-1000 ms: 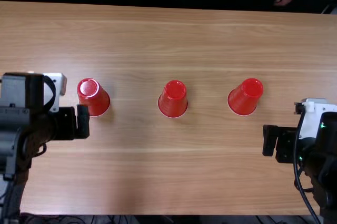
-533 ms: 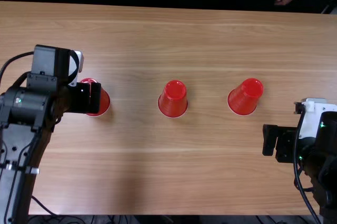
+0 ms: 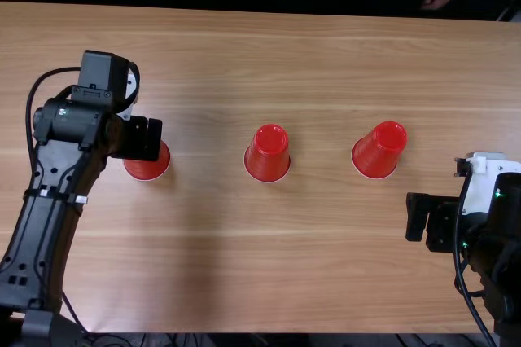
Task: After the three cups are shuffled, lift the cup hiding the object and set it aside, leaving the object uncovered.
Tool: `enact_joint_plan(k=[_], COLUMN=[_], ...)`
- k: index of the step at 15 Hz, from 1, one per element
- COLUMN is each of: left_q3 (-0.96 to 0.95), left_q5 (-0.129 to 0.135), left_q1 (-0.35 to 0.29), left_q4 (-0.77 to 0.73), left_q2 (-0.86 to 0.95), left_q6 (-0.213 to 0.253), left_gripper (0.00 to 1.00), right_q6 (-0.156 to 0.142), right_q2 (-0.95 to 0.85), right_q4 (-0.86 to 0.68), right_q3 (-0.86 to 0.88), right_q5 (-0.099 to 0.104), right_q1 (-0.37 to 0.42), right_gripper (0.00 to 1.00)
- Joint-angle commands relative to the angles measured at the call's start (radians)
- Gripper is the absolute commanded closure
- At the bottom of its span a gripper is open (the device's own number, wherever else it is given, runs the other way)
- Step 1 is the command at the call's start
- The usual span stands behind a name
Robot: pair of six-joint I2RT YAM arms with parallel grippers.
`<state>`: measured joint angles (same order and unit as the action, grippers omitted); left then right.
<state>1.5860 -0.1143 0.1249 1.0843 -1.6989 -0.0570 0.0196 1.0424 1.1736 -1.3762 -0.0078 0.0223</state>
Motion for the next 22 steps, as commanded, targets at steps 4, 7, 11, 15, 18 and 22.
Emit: enact_joint_plan(k=[4, 7, 11, 15, 18, 22], left_q3=[0.039, 0.065, 0.075, 0.078, 0.078, 0.08], left_q5=[-0.002, -0.002, -0.004, 0.0, -0.004, -0.007], left_q1=[0.018, 0.022, 0.022, 0.022, 0.024, 0.024], left_q4=[-0.006, -0.006, -0.006, -0.063, -0.081, -0.076], left_q2=[-0.087, -0.139, -0.185, -0.206, -0.255, -0.275], left_q6=[-0.007, -0.053, -0.094, -0.142, -0.184, -0.19], left_gripper=[0.0, 0.0, 0.0, 0.0, 0.0, 0.08], right_q6=[-0.01, -0.01, -0.01, -0.01, -0.01, -0.009], right_q2=[0.002, 0.001, 0.001, 0.002, 0.002, 0.002], right_q4=[-0.005, -0.005, -0.005, -0.005, -0.005, -0.005], right_q3=[0.022, 0.029, 0.031, 0.031, 0.029, 0.029], right_q5=[-0.007, -0.005, -0.005, -0.005, -0.005, -0.005], right_q1=[0.007, 0.007, 0.007, 0.007, 0.007, 0.008], right_gripper=[0.0, 0.0, 0.0, 0.0, 0.0, 0.0])
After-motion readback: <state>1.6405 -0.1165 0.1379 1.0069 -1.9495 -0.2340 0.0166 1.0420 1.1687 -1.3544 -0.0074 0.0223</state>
